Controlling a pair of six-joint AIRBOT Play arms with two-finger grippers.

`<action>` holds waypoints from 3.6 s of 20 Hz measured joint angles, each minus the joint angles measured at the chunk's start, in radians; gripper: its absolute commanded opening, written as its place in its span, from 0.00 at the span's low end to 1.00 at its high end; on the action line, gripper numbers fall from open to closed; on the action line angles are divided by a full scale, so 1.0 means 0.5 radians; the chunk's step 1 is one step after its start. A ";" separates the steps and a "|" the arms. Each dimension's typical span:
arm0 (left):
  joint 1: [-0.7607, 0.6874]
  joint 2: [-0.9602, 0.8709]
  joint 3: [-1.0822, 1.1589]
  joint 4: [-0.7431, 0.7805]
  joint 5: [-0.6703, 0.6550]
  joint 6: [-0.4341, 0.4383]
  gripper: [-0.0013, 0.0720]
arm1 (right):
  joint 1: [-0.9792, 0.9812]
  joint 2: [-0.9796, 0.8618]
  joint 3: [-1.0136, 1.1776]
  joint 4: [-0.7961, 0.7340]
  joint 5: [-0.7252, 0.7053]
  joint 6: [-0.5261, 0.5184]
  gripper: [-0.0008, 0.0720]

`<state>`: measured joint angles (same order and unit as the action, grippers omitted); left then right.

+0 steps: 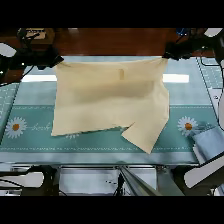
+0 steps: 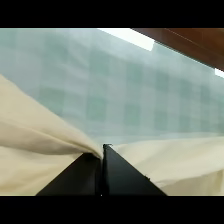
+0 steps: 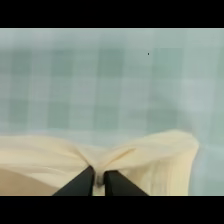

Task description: Fold the shirts.

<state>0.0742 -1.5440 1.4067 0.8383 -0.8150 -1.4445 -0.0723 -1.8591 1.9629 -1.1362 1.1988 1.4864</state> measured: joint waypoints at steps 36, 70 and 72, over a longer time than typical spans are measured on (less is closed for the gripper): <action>0.667 0.480 -1.609 0.163 -0.652 0.104 0.05 | -0.860 0.519 -0.551 0.210 0.883 -0.290 0.61; 0.612 0.654 -1.172 -1.154 -0.869 1.256 0.05 | -0.354 1.534 -2.133 0.879 -0.546 -0.810 0.05; 0.613 0.820 -0.888 -1.345 -0.876 1.302 0.05 | -0.360 1.686 -1.733 0.885 -0.479 -0.854 0.05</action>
<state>0.3805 -1.1339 0.9627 0.1658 -1.2530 -0.7933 -0.2523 -1.0161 1.0966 -0.6937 0.9592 1.0595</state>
